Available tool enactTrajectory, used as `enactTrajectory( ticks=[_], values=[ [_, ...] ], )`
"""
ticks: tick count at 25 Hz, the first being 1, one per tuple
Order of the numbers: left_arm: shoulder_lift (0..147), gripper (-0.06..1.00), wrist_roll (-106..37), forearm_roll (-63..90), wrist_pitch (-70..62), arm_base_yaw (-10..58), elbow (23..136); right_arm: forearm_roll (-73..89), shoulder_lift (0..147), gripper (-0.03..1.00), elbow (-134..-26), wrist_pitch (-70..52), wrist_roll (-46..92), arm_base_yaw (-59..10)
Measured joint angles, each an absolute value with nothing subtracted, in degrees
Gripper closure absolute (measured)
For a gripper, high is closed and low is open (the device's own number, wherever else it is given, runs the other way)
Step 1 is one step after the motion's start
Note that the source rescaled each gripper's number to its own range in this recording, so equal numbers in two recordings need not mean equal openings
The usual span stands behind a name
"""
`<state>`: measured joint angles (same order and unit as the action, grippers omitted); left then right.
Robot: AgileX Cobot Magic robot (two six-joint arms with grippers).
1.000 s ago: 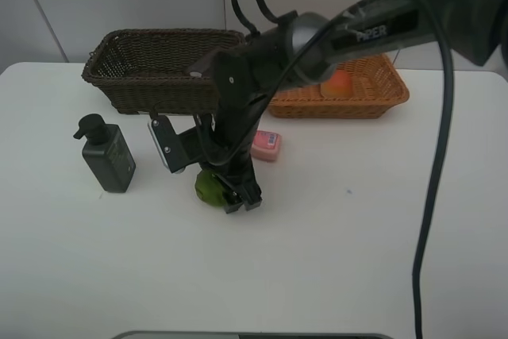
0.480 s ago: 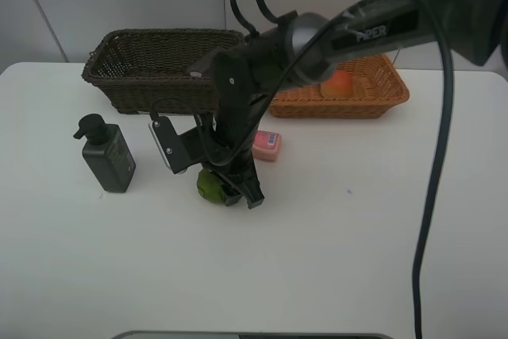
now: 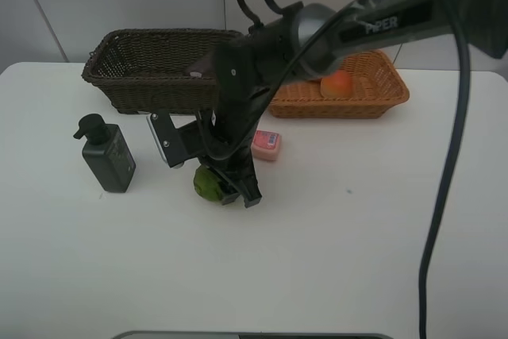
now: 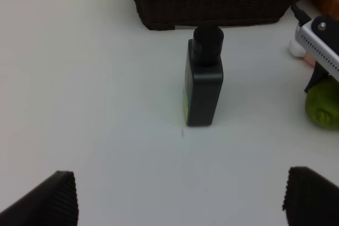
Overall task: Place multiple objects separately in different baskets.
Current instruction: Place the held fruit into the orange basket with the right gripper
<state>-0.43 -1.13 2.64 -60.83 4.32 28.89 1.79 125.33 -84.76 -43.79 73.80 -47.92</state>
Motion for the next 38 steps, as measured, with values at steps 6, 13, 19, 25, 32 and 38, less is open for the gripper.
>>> enactTrajectory(
  ticks=[6, 13, 19, 25, 32, 38],
  values=[
    [-0.43, -0.06, -1.13, 2.64, -60.83, 4.32, 28.89, 4.55, 118.60, 0.31, -84.64, -44.78, 53.65, -45.63],
    [-0.43, -0.06, -1.13, 2.64, -60.83, 4.32, 28.89, 0.00, 115.74, 0.31, -84.64, -48.93, 20.70, -37.98],
    [-0.43, -0.06, -1.13, 2.64, -60.83, 4.32, 28.89, -5.29, 113.66, 0.31, -84.64, -49.09, -1.25, -30.92],
    [-0.43, -0.06, -1.13, 2.64, -60.83, 4.32, 28.89, -8.90, 113.37, 0.31, -84.64, -49.36, -9.22, -25.34],
    [-0.43, -0.06, -1.13, 2.64, -60.83, 4.32, 28.89, -12.55, 113.37, 0.31, -88.14, -49.33, -12.87, -18.77],
    [-0.43, -0.06, -1.13, 2.64, -60.83, 4.32, 28.89, -12.64, 113.91, 0.31, -88.62, -45.87, -12.91, -14.46]
  ],
)
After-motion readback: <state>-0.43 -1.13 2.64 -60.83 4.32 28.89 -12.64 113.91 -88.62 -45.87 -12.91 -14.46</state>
